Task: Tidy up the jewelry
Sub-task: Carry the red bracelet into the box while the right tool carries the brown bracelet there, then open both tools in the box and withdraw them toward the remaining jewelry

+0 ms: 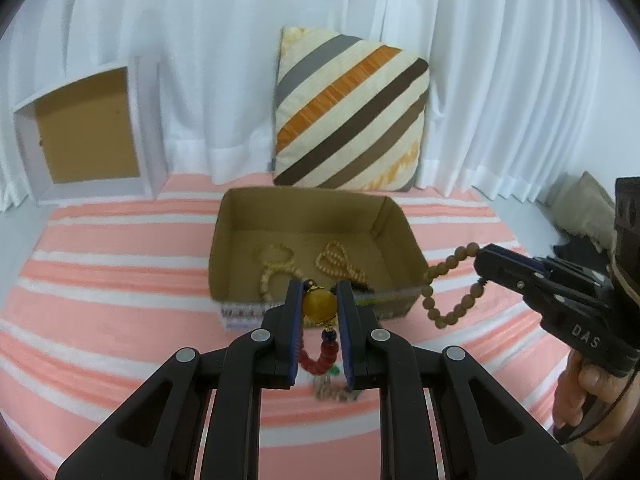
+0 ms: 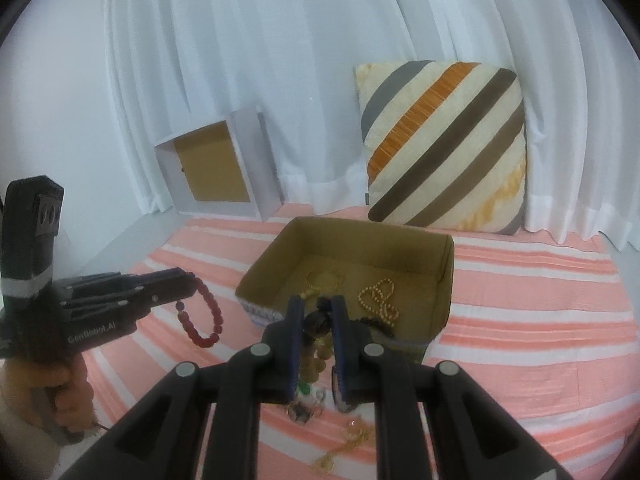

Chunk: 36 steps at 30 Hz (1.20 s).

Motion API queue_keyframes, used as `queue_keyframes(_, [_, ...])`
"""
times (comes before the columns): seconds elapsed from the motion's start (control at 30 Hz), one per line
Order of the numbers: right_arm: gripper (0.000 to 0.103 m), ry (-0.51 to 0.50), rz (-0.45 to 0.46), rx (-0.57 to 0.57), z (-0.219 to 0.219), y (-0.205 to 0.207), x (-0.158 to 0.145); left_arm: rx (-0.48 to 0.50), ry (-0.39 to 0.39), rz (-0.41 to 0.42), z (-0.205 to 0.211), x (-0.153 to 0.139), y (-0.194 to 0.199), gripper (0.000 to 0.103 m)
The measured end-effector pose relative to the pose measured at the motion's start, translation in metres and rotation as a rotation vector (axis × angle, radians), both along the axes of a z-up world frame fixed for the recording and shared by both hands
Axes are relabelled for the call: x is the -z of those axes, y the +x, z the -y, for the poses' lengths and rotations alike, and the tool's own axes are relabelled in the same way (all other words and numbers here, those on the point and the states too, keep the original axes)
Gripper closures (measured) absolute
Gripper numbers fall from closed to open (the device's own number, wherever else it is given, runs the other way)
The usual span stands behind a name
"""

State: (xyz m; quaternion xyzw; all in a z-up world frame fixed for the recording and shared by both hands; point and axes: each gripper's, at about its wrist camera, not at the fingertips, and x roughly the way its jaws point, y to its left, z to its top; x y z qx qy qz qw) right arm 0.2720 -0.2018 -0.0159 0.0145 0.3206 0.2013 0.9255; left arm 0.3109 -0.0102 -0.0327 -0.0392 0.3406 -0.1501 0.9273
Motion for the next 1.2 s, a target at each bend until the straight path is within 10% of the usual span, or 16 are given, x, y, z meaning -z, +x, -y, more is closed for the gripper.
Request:
queue_keyframes(0.67, [0.089, -0.058, -0.144, 0.065, 0.013, 0.144, 0.033, -0.042, 0.010, -0.071, 0.029, 0.018, 0.138, 0.088])
queue_keyframes(1.2, [0.089, -0.110, -0.198, 0.105, 0.023, 0.191, 0.064, -0.042, 0.044, -0.115, 0.050, 0.053, 0.174, 0.088])
